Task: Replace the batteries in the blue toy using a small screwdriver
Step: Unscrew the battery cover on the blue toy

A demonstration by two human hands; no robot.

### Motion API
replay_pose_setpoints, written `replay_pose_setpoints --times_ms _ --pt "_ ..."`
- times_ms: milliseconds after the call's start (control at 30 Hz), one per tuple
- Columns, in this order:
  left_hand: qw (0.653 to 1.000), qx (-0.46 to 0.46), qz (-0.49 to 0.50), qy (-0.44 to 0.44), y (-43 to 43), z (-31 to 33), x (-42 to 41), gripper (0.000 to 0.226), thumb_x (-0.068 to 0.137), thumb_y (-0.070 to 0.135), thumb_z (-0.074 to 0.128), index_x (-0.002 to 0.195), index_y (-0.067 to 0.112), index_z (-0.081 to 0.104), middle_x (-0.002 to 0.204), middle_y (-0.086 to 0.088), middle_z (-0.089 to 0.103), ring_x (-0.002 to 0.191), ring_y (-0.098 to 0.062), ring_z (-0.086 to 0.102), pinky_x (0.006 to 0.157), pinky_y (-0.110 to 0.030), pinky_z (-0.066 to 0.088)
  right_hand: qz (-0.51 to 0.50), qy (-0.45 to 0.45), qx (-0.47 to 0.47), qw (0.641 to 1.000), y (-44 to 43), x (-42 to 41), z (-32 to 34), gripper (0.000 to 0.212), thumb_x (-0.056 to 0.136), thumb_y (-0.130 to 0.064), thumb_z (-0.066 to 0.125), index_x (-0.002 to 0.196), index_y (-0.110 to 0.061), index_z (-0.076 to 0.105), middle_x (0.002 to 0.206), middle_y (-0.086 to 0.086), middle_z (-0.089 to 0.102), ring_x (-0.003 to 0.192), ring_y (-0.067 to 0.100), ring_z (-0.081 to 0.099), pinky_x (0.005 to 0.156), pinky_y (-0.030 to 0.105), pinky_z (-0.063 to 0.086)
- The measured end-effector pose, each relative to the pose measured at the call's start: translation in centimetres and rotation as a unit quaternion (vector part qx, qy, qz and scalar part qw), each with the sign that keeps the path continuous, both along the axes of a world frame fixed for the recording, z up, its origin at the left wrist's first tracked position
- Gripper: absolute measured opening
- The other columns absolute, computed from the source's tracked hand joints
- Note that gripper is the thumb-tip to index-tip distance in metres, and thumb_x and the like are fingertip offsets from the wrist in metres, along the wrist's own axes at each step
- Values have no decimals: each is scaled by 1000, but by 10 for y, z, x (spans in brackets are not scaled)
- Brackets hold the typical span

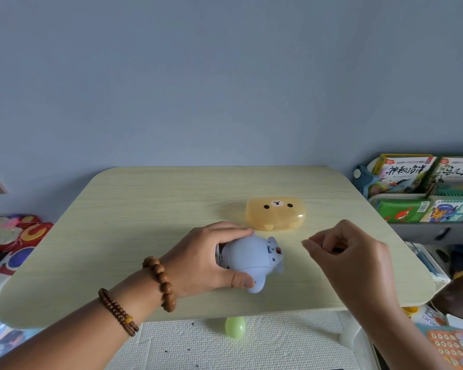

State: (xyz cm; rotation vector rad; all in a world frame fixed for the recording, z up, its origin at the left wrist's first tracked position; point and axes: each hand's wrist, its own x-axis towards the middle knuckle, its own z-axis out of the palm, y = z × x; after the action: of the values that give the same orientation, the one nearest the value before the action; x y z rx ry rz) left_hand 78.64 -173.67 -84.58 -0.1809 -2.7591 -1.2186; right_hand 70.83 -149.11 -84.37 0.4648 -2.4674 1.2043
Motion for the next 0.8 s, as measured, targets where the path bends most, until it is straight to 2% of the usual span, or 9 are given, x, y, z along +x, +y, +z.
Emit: replay_pose_setpoints --times_ms 100,200,467,667,800 --pt "1000 -4 -2 4 0 0 -1 84 61 51 90 136 32 57 132 29 53 124 14 48 100 -4 36 -45 22 67 997 5 -5 -13 37 71 -18 88 60 -21 53 66 -13 72 60 7 67 56 25 53" --pt "1000 -7 -4 3 0 0 -1 84 61 52 90 136 33 58 134 28 54 125 12 48 102 -7 38 -83 -9 126 988 9 -8 -20 31 71 -27 85 61 -23 56 60 -11 69 58 16 64 54 34 56" --pt "1000 -17 -5 11 0 0 -1 83 60 50 91 134 33 59 135 25 55 126 12 48 103 -5 35 -105 -65 127 984 6 -10 -16 21 77 -28 78 67 -22 60 57 -10 60 60 17 58 56 32 52" --pt "1000 -19 -2 11 1 1 0 82 59 51 91 133 35 59 134 24 56 126 9 49 104 -11 39 -105 -36 126 986 5 -10 -23 26 79 -20 78 65 -19 56 58 -7 59 57 18 56 53 33 51" --pt "1000 -20 -2 7 1 2 1 82 59 50 92 133 36 59 134 24 55 126 10 48 104 -9 37 -90 -31 130 987 7 -10 -22 26 79 -19 78 66 -19 56 64 -8 58 60 19 56 55 34 48"
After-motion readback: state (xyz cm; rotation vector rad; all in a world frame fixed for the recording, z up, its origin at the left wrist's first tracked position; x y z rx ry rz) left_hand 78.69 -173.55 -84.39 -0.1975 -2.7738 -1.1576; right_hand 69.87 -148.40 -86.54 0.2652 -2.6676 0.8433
